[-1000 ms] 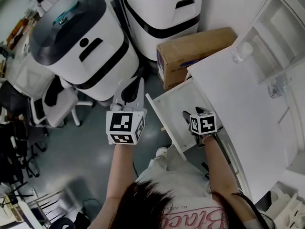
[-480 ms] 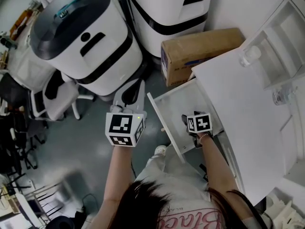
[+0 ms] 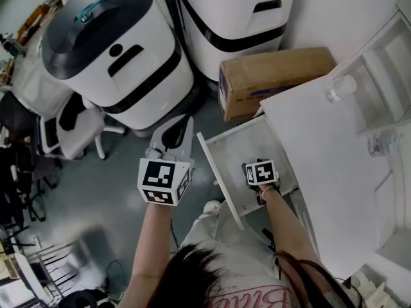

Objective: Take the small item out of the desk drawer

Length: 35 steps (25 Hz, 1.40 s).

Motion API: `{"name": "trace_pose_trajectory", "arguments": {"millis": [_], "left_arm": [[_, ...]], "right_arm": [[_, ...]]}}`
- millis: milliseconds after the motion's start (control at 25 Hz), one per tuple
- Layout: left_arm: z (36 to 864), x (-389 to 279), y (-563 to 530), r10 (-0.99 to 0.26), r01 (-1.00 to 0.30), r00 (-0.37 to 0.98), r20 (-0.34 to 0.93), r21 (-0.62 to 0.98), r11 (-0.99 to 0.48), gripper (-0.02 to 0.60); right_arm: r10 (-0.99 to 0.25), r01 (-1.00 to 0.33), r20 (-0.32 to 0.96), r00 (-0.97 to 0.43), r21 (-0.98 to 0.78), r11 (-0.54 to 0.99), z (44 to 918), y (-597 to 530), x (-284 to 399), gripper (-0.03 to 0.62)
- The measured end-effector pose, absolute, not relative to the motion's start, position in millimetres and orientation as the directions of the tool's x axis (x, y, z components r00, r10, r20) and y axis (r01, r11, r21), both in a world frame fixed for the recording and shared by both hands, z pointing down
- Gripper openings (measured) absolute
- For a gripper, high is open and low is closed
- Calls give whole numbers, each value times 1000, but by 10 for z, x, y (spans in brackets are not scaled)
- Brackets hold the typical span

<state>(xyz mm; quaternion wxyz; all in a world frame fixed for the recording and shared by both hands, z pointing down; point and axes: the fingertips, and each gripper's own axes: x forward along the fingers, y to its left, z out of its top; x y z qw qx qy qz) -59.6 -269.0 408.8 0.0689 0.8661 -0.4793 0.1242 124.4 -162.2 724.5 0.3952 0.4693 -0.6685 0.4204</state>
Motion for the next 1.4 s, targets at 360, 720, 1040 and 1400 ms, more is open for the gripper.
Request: {"name": "trace_pose_trajectory", "arguments": {"millis": [360, 720, 1040, 1400], "left_arm": [[4173, -718, -2675, -815, -853, 481, 324, -44, -521, 9], [4189, -772, -2701, -805, -845, 480, 349, -61, -531, 11], [4254, -758, -2693, -791, -835, 488, 369, -68, -547, 11], [4226, -719, -2678, -788, -832, 501, 358, -54, -553, 11]], "right_arm": [[-206, -966, 965, -165, -115, 233, 7524, -1626, 1312, 249], [-148, -952, 971, -186, -141, 273, 7813, -1696, 1191, 233], [-132, -960, 981, -143, -104, 261, 7874, -1736, 1285, 178], [-91, -952, 978, -185, -156, 265, 7853, -1659, 1214, 169]]}}
